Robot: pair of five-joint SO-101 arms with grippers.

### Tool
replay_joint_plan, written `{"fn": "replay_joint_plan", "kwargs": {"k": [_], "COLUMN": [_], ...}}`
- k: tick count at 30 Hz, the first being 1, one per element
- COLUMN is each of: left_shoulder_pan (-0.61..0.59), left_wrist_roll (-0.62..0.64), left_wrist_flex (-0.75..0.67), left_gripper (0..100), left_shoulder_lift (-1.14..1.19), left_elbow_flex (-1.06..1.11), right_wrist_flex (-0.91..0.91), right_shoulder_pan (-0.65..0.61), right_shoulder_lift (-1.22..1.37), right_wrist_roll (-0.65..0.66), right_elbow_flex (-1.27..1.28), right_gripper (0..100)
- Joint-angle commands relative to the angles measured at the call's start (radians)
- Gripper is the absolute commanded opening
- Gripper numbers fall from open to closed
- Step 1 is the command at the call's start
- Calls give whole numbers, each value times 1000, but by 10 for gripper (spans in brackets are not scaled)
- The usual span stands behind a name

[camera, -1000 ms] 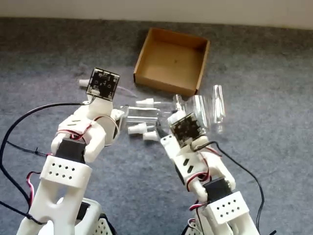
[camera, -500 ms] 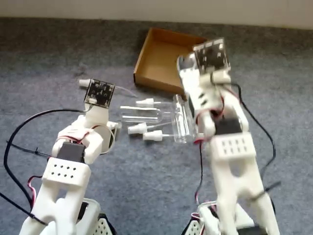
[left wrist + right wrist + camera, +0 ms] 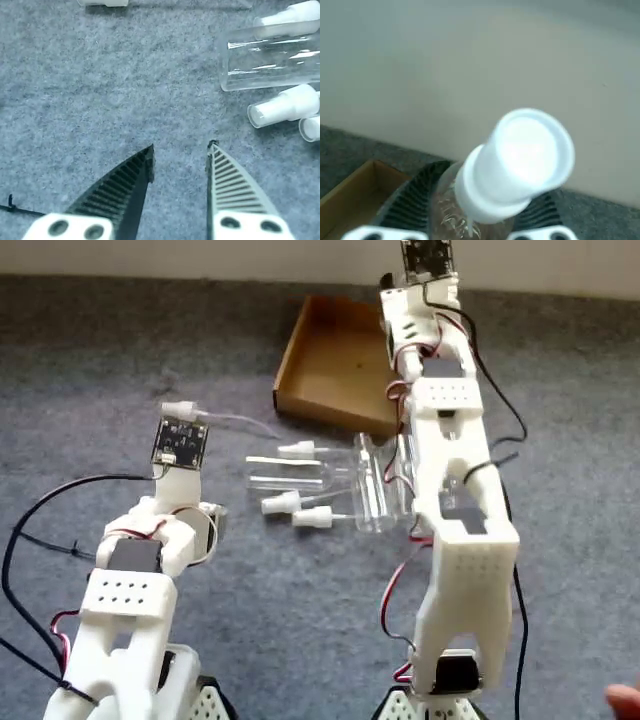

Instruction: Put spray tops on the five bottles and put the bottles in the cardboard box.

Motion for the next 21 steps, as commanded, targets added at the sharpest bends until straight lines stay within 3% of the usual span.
{"fn": "replay_joint_plan", "kwargs": {"k": [1,7,15,21], "left_shoulder_pan": [-10,-10,-12,-12], "left_wrist_roll": [-8,-8,-8,-8], "left_wrist_flex": [-3,-3,-3,-2], "left_gripper": [168,168,168,168], "left_shoulder_lift": [-10,-10,-10,-10], "left_elbow_flex": [-7,-7,-7,-7], "right_wrist_flex": [105,182,237,286], "right_shoulder_pan": [15,16,39,42], "right_shoulder_lift": [226,496,512,521], "right_wrist_roll": [-17,-57,61,74], "right_elbow_flex": [-424,-817,-786,-785], "right_gripper": [3,3,3,3]}}
